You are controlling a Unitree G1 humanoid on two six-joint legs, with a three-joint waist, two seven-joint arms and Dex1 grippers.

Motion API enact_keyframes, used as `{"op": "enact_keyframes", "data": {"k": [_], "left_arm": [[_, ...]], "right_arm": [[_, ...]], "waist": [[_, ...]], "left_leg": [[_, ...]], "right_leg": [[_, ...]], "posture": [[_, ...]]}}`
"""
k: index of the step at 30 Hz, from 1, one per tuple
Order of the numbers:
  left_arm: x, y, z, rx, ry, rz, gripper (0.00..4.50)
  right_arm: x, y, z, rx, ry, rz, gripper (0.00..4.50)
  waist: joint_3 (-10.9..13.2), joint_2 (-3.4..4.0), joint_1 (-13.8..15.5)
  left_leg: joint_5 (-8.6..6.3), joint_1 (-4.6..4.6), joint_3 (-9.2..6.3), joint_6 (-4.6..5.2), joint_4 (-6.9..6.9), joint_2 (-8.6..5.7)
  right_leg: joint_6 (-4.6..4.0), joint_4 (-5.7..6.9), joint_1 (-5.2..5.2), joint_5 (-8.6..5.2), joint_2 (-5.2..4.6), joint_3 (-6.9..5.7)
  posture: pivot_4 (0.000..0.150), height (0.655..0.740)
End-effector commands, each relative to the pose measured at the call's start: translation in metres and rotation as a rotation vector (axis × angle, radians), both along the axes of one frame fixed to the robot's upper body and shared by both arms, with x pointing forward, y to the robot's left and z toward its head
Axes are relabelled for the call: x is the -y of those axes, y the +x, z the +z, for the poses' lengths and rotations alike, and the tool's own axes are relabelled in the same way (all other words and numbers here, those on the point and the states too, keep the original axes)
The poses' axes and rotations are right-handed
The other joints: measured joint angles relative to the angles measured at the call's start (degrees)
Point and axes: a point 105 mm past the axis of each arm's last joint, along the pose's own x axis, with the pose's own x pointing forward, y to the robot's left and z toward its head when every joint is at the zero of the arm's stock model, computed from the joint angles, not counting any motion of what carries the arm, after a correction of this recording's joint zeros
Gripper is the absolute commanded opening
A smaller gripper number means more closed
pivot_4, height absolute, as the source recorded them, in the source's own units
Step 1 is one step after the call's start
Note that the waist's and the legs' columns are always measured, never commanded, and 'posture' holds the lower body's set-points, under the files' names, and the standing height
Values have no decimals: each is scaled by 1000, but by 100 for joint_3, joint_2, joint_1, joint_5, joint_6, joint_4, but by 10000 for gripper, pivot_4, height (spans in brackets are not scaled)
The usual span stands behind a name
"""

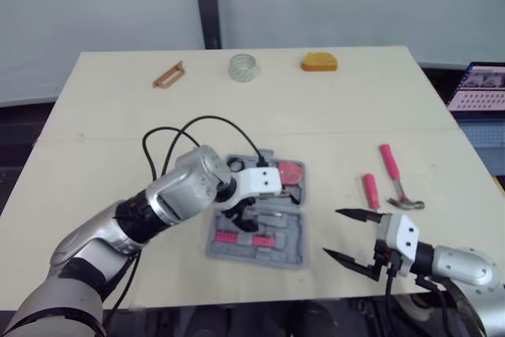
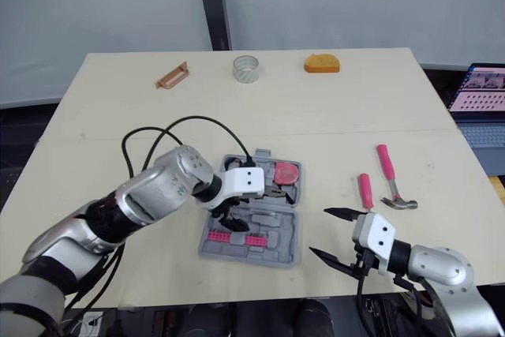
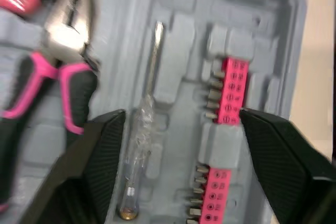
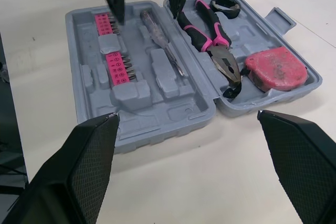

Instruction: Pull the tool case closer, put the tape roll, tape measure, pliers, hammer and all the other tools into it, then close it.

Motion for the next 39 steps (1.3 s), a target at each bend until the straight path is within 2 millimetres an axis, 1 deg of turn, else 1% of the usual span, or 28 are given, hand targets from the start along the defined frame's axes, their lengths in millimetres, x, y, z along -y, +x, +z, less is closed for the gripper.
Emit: {"op": "enact_keyframes", "data": {"k": [1,2,3,4,5,6,9,12,18,23,26,33,39], "left_arm": [[-4,3,11,52,-92,28,20220],[-5,3,11,56,-125,29,15142],[-7,4,11,63,-146,32,11577],[-10,5,11,80,-173,34,5195],[-11,6,10,88,-201,30,4279],[-13,6,9,94,-226,22,1983],[-19,9,5,131,-328,16,1983],[-22,9,-1,172,-420,-26,1983],[-30,9,-21,227,-487,-86,1983],[-33,17,-37,266,-463,-90,1983],[-31,19,-41,270,-466,-91,1983],[-29,18,-54,261,-440,-105,1983],[-32,16,-61,254,-408,-101,1983]], "right_arm": [[-3,0,4,26,14,8,45000],[-3,0,5,28,16,7,45000],[-3,0,5,28,16,6,45000],[-3,0,5,30,15,6,45000],[-3,0,5,30,15,6,45000],[-3,0,5,31,15,5,45000],[-2,0,6,35,19,0,45000],[-3,-1,7,35,30,1,45000],[-4,-2,8,38,38,0,45000],[-2,-4,8,37,31,-4,45000],[-1,-4,8,37,27,-8,45000],[0,-5,8,32,22,-12,45000],[1,-6,8,30,20,-14,45000]], "waist": [[0,0,-6],[0,0,-8],[0,0,-10],[0,0,-13],[0,0,-13],[0,0,-14],[0,0,-3],[0,1,-4],[-1,2,-3],[-1,2,-5],[-2,3,-3],[-2,3,-8],[-2,3,-11]], "left_leg": [[0,1,0,0,-1,0],[0,0,-1,0,-1,0],[0,0,-1,0,-1,0],[0,1,0,0,-1,0],[0,-1,-1,0,-1,0],[0,0,-1,0,-1,0],[0,-1,-2,0,0,0],[0,-1,-2,0,1,0],[0,1,-2,0,1,-1],[0,2,-1,0,1,-1],[0,2,-1,0,0,-1],[0,2,-1,0,0,-1],[0,2,-1,0,0,-1]], "right_leg": [[0,0,0,0,0,0],[0,0,-1,0,0,0],[0,0,-1,0,0,0],[0,-1,-1,0,0,1],[0,-1,-1,0,0,0],[0,-1,-1,0,0,0],[0,-1,0,0,0,0],[-1,0,1,0,0,-1],[-1,-1,1,1,0,-2],[0,-1,1,1,0,-2],[0,0,1,1,0,-2],[1,0,1,1,0,-3],[1,0,1,1,0,-3]], "posture": [[1500,7400],[1500,7400],[1500,7400],[1500,7400],[1500,7400],[1500,7400],[1500,7400],[1500,7400],[1500,7400],[1500,7400],[1500,7400],[1500,7400],[1500,7400]]}}
